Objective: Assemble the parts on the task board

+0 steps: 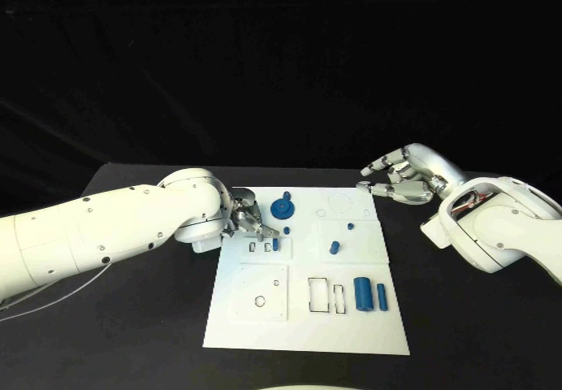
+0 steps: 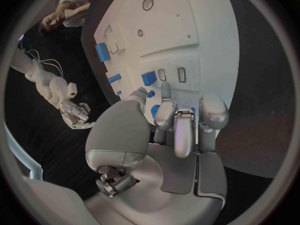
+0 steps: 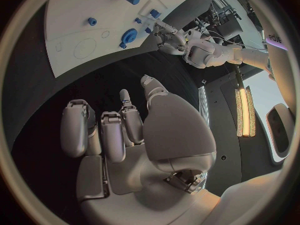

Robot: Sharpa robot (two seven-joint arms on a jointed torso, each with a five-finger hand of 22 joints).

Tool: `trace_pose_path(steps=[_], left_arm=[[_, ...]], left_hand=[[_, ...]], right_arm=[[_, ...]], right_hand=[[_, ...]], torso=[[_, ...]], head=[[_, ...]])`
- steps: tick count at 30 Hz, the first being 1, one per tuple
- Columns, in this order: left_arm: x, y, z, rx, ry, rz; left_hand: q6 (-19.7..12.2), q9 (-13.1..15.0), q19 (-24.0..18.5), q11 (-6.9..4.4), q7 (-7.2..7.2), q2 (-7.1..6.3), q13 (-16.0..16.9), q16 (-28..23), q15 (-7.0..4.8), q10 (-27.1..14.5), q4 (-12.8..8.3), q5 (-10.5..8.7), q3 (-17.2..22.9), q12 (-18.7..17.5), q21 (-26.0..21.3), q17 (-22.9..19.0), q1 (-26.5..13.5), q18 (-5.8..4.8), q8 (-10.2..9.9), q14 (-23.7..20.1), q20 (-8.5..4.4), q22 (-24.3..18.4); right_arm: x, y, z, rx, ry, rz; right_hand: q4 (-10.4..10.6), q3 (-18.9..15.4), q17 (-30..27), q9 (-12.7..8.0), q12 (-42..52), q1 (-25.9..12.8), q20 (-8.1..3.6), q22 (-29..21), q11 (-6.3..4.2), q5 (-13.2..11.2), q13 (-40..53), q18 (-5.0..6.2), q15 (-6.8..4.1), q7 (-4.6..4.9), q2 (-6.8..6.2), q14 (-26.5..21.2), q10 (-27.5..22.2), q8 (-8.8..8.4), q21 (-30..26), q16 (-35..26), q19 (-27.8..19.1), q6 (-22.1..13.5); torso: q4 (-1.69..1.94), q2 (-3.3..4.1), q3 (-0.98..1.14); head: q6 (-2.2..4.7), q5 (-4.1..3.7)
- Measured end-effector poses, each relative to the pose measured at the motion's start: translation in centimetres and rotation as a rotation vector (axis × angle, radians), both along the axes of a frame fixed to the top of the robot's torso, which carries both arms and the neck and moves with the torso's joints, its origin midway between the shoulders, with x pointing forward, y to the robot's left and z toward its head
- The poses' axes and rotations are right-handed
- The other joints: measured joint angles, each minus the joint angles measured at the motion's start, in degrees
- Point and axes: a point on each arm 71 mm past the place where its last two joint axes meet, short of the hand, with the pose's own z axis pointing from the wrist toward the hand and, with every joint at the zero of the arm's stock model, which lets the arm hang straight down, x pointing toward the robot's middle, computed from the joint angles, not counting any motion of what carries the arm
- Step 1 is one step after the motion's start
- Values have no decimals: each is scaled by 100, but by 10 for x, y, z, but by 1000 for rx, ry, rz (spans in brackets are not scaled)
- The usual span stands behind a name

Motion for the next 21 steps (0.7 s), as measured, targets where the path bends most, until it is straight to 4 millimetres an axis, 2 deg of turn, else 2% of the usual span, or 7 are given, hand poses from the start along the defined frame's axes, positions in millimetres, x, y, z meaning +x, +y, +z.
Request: trace_pose_path(steps=[21], left_arm=[[0, -15, -1, -8, 27, -26]], left_hand=[[-42, 71, 0, 0, -2, 48, -1, 0, 0, 0, -16, -3, -16, 0, 22, -1, 2, 0, 0, 0, 0, 37]], right_arm=[[2, 3, -1, -7, 13, -1]], right_hand=[[0, 0, -1, 3, 1, 0, 0, -1, 0, 35, 0, 0, 0, 0, 0, 0, 0, 0, -28, 0, 0, 0]], torso=[[-3, 2, 3]], head=[[-4, -59]])
